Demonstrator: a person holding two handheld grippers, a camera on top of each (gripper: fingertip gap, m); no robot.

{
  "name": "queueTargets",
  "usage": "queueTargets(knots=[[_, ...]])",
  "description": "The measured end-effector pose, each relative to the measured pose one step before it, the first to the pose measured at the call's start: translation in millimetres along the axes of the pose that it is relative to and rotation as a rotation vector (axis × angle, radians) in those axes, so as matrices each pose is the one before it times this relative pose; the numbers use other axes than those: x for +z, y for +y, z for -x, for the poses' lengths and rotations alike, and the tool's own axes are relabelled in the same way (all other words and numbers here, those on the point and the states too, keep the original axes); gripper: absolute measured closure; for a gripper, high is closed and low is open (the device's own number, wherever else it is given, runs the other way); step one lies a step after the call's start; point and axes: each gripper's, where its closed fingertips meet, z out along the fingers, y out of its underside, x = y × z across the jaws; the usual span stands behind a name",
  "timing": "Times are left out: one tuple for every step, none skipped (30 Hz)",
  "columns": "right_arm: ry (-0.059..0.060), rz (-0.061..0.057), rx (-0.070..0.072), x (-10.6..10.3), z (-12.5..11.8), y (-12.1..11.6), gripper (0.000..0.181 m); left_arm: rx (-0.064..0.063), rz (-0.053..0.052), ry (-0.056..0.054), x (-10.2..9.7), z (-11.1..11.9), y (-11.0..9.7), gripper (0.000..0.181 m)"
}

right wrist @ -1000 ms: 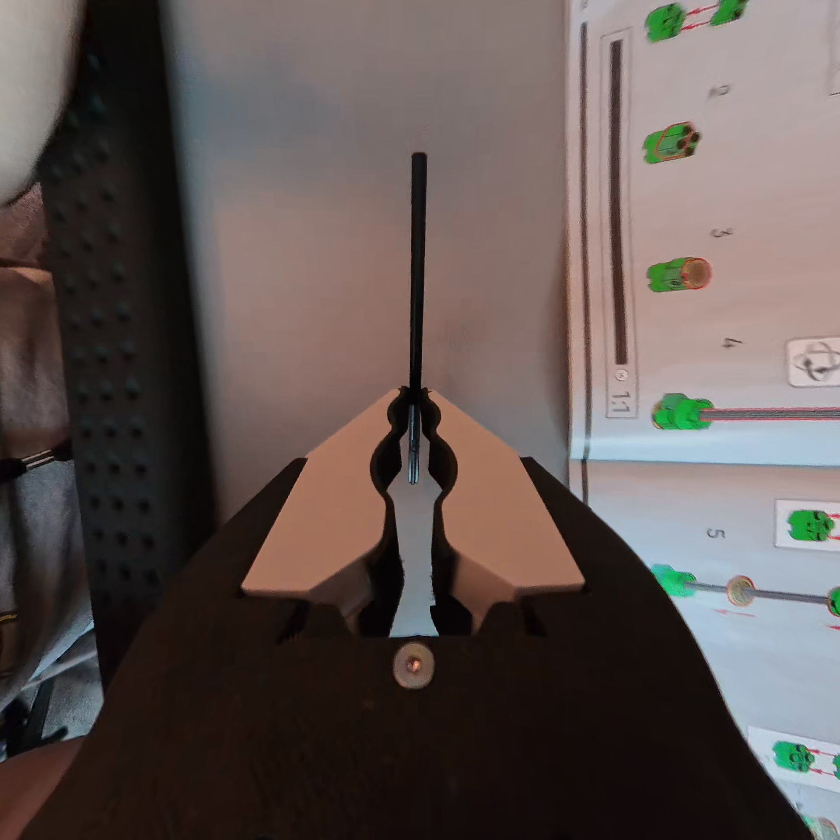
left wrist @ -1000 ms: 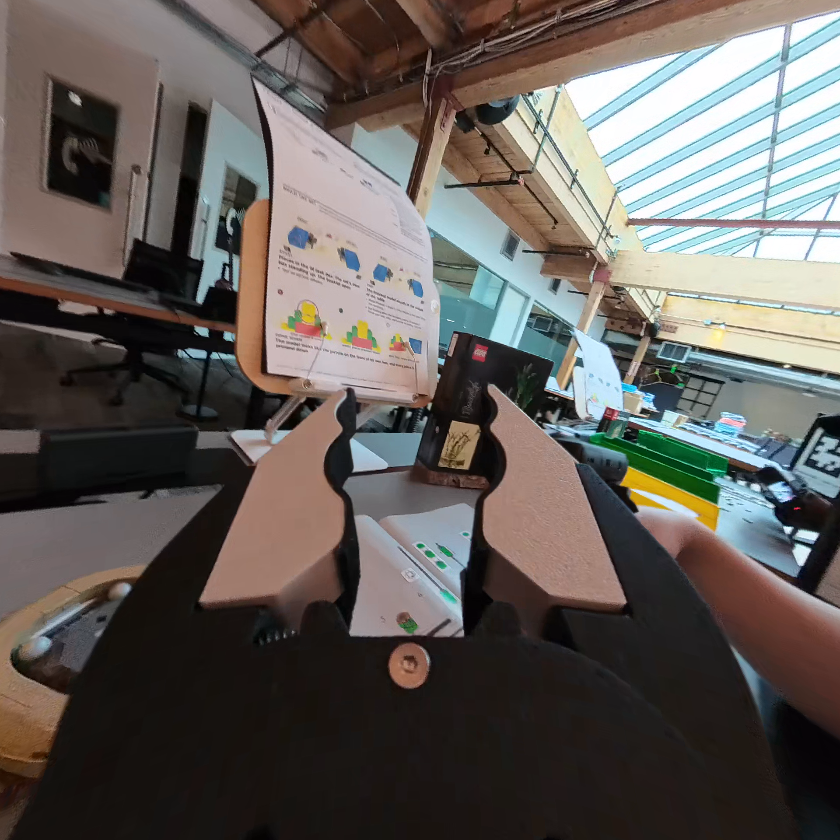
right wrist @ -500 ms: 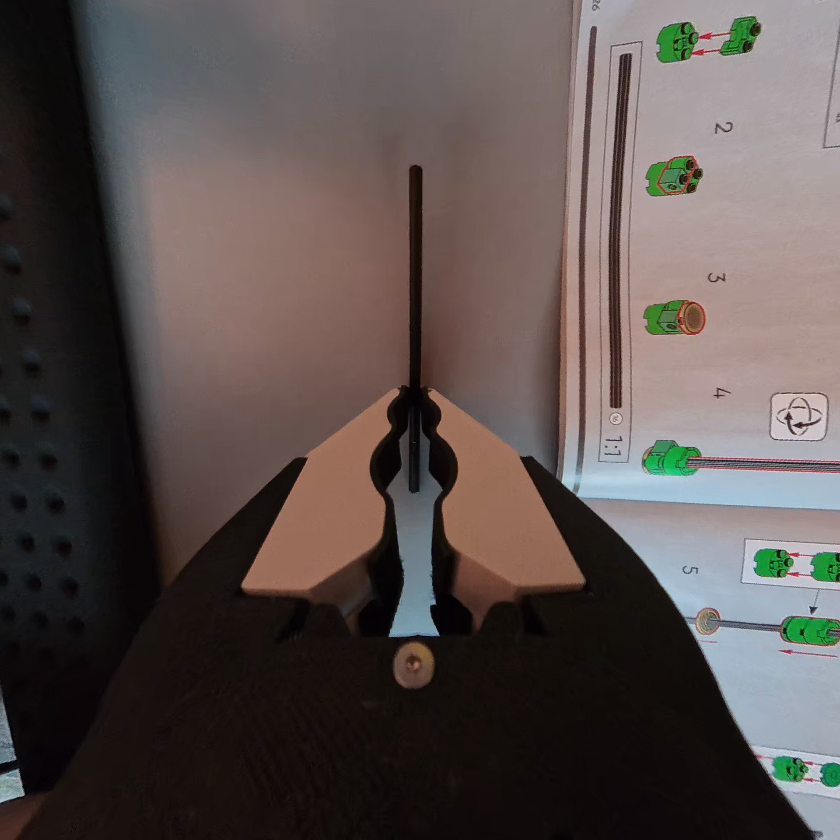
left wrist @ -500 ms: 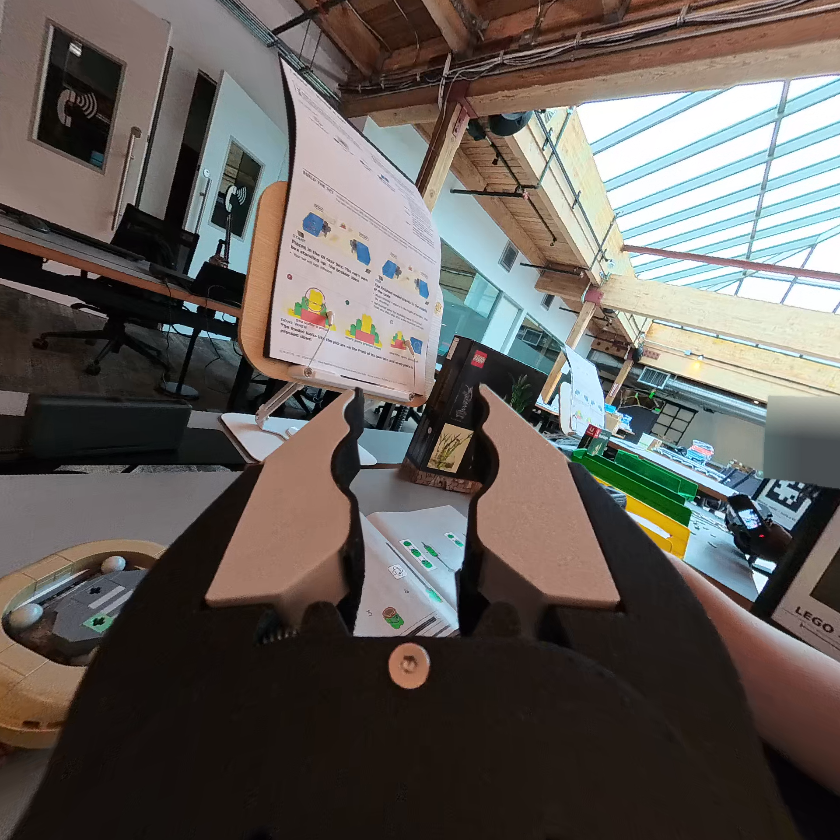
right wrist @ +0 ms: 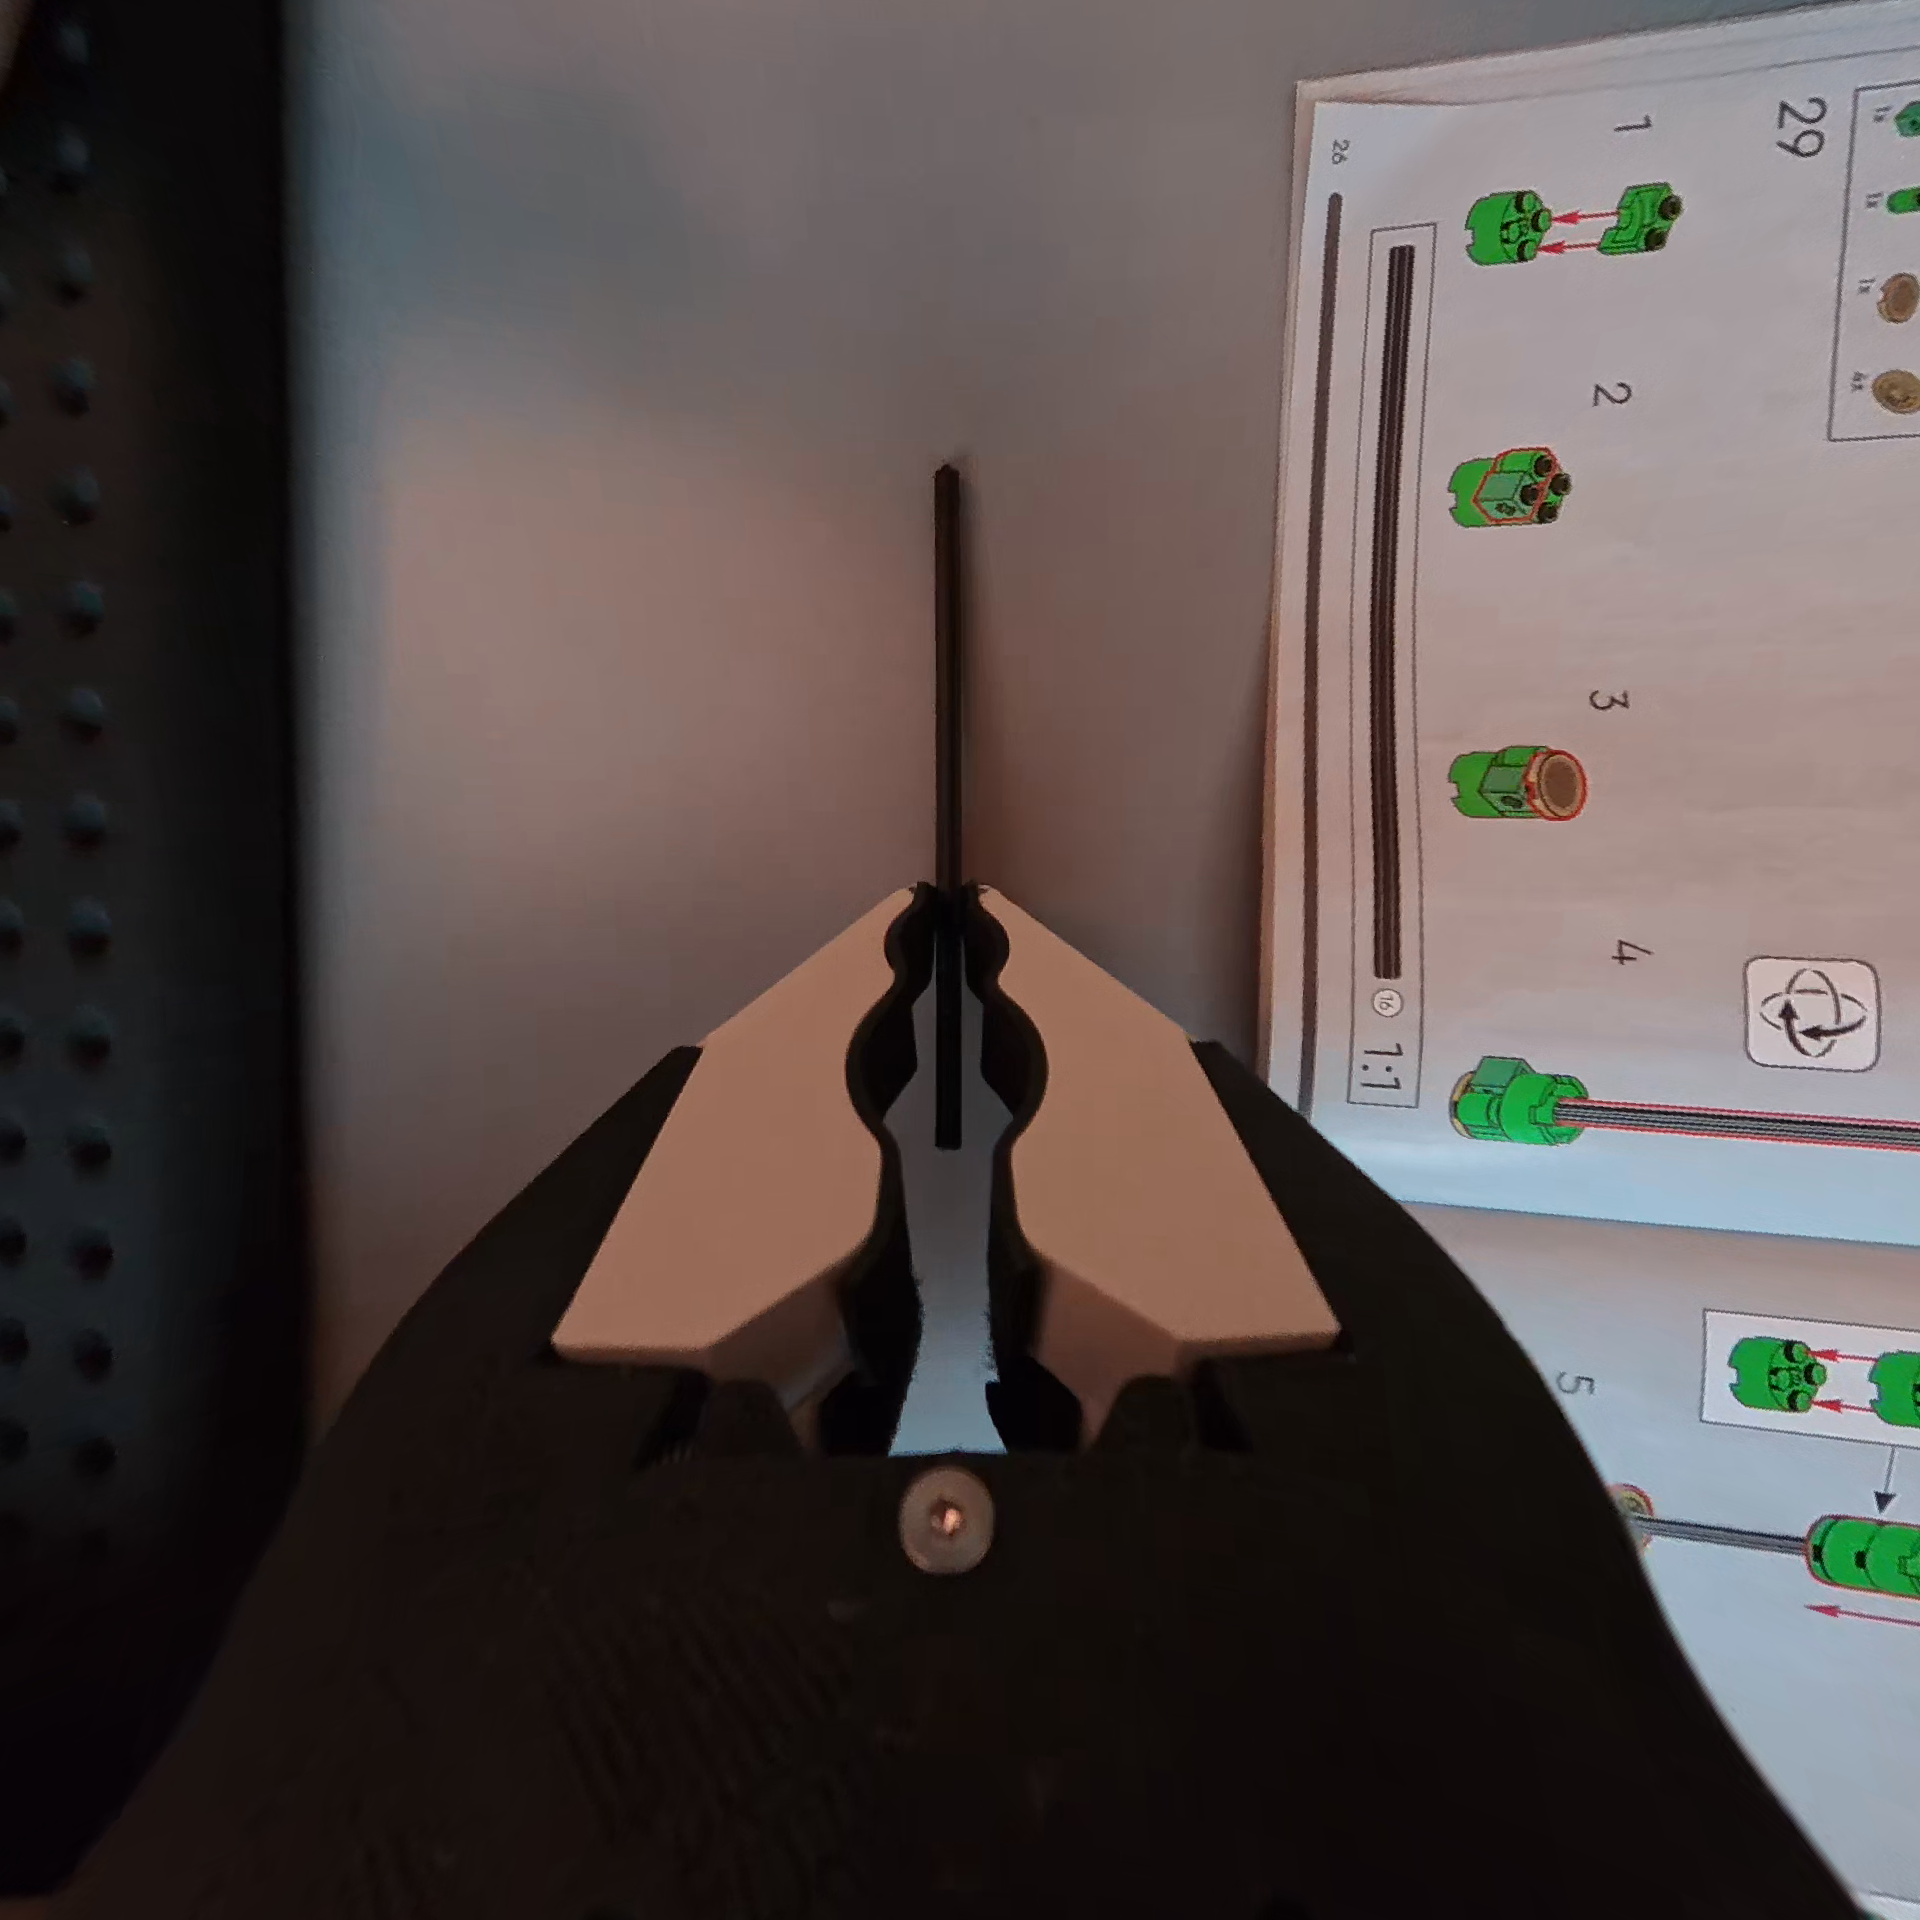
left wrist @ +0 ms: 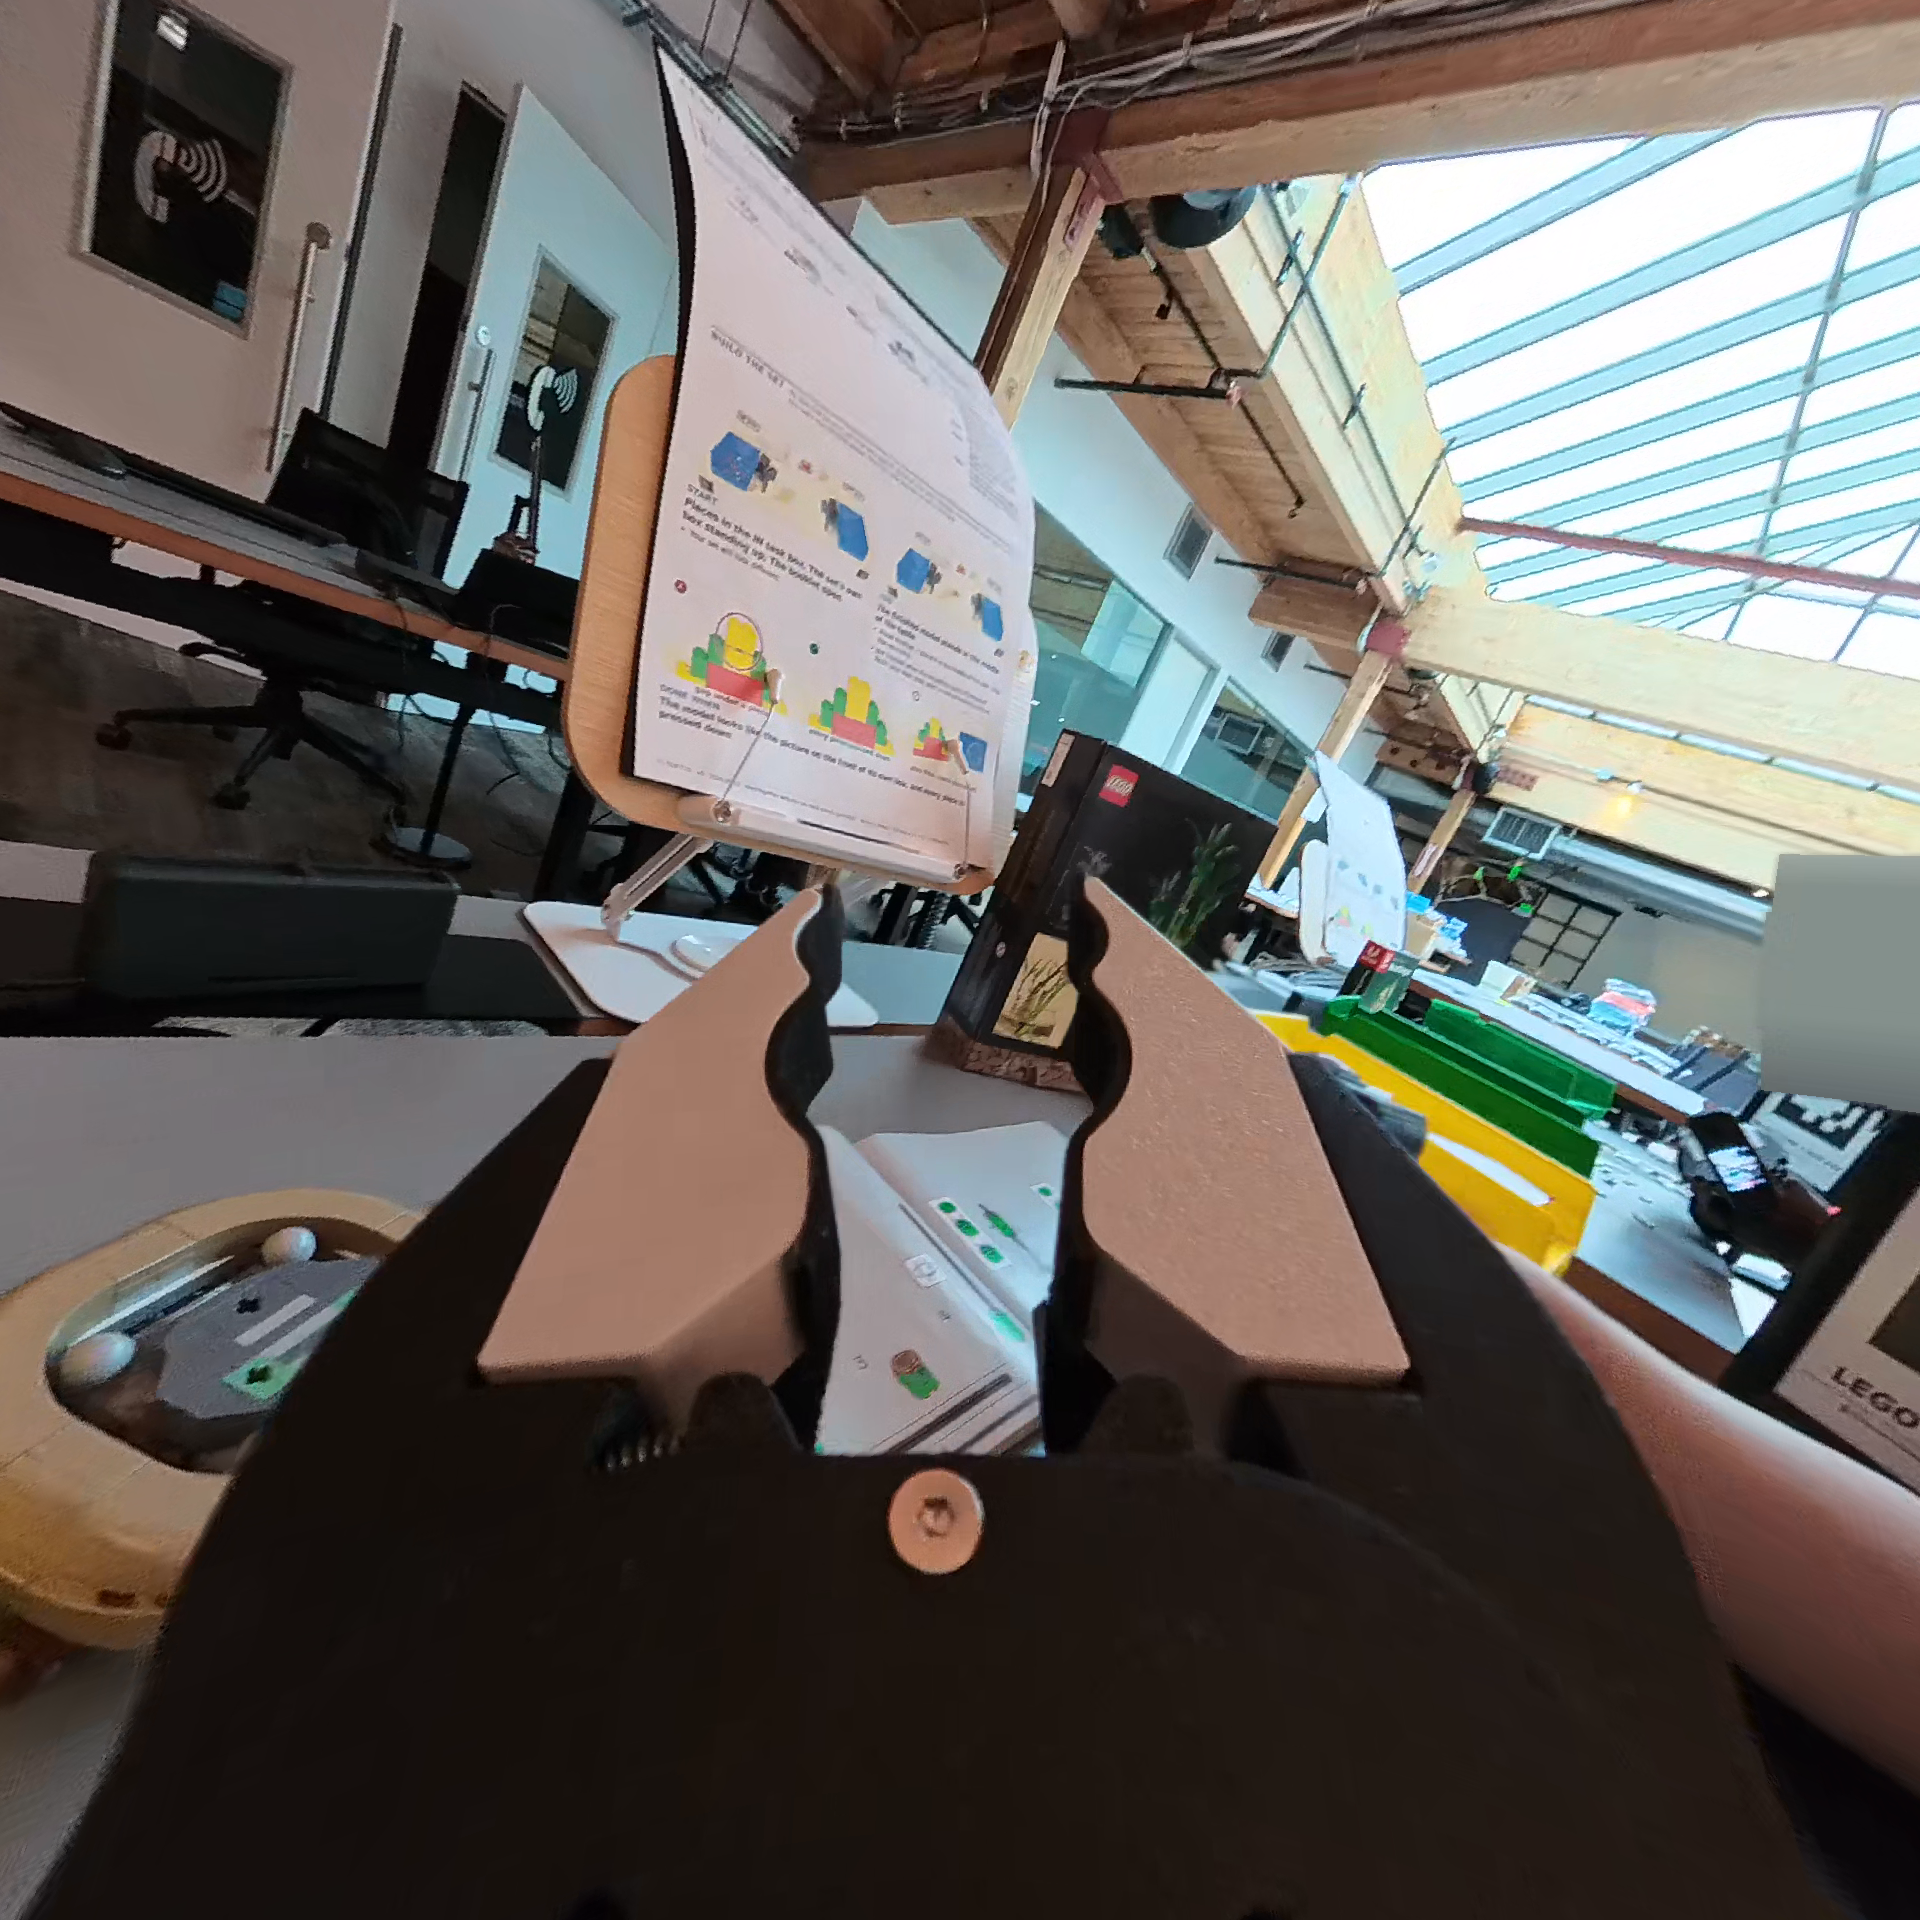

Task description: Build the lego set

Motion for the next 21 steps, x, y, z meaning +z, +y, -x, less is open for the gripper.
queueTargets(knots=[[0.0030, 0.0032, 0.0129, 0.26, -0.10, -0.33, 0.177, 0.0133, 0.0127, -0.0166, 0.40, 1.89, 2.43, 0.140], [0.0014, 0.0026, 0.0133, 0.25, -0.06, -0.23, 0.177, 0.0101, 0.0088, -0.0141, 0.47, 1.05, 1.80, 0.140], [0.0014, -0.0016, 0.0090, 0.33, -0.15, -0.59, 0.177, 0.0036, 0.0035, -0.0056, 0.39, -0.43, 0.83, 0.139], [0.0007, -0.0029, 0.0079, 0.24, -0.18, -0.30, 0.177, -0.0015, 0.0009, 0.0027, 0.32, -1.56, 0.02, 0.138], [0.0002, -0.0044, 0.0116, 0.29, -0.23, -0.58, 0.177, -0.0022, 0.0003, 0.0042, 0.09, -1.53, -0.38, 0.138], [-0.0001, -0.0059, 0.0100, 0.50, -0.08, -1.08, 0.177, -0.0006, -0.0006, 0.0009, -0.21, -0.73, -0.80, 0.138], [-0.0026, -0.0035, 0.0040, 0.44, 0.48, -0.86, 0.176, 0.0007, -0.0025, -0.0027, -0.78, 0.20, -1.18, 0.138], [-0.0022, -0.0037, 0.0000, 0.10, 0.74, -1.06, 0.175, 0.0029, -0.0049, -0.0066, -1.01, 1.03, -1.67, 0.138], [0.0030, -0.0071, -0.0018, -0.11, 0.40, -1.77, 0.166, 0.0061, -0.0055, -0.0091, -1.11, 1.62, -1.80, 0.138], [0.0088, -0.0001, -0.0053, -0.13, -0.31, -0.82, 0.157, 0.0090, -0.0044, -0.0118, -1.07, 2.25, -1.54, 0.138], [0.0167, 0.0036, -0.0124, -0.58, -0.91, -0.09, 0.149, 0.0135, -0.0027, -0.0159, -0.70, 2.59, -1.05, 0.138], [0.0297, 0.0023, -0.0243, -1.25, -2.38, -0.43, 0.145, 0.0179, 0.0000, -0.0194, -0.22, 2.75, -0.14, 0.139], [0.0413, -0.0046, -0.0320, -2.33, -4.11, -1.31, 0.144, 0.0175, 0.0025, -0.0187, 0.29, 2.54, 0.51, 0.139], [0.0470, -0.0199, -0.0263, -3.37, -5.16, -3.68, 0.144, 0.0148, 0.0034, -0.0113, 0.66, 1.06, 0.83, 0.139], [0.0333, -0.0349, -0.0204, -4.24, -3.05, -6.43, 0.144, 0.0137, 0.0049, -0.0033, 0.78, -0.32, 0.91, 0.139], [0.0192, -0.0461, -0.0206, -5.35, -0.81, -8.47, 0.144, 0.0125, 0.0055, -0.0007, 0.90, -0.81, 0.91, 0.139], [0.0274, -0.0519, -0.0228, -6.47, -1.62, -9.87, 0.144, 0.0111, 0.0018, -0.0010, 0.50, -0.66, 0.16, 0.140], [0.0387, -0.0572, -0.0245, -7.63, -3.10, -11.00, 0.145, 0.0076, -0.0026, 0.0002, 0.14, -0.65, -0.77, 0.140], [0.0433, -0.0601, -0.0247, -8.72, -3.85, -12.10, 0.144, 0.0016, -0.0054, 0.0026, -0.43, -0.67, -1.55, 0.141], [0.0593, -0.0581, -0.0247, -10.05, -6.28, -12.97, 0.144, -0.0016, -0.0080, 0.0043, -1.05, -0.53, -2.50, 0.141], [0.0771, -0.0545, -0.0229, -11.56, -9.45, -14.13, 0.142, -0.0002, -0.0101, 0.0027, -1.70, -0.12, -3.34, 0.141]])
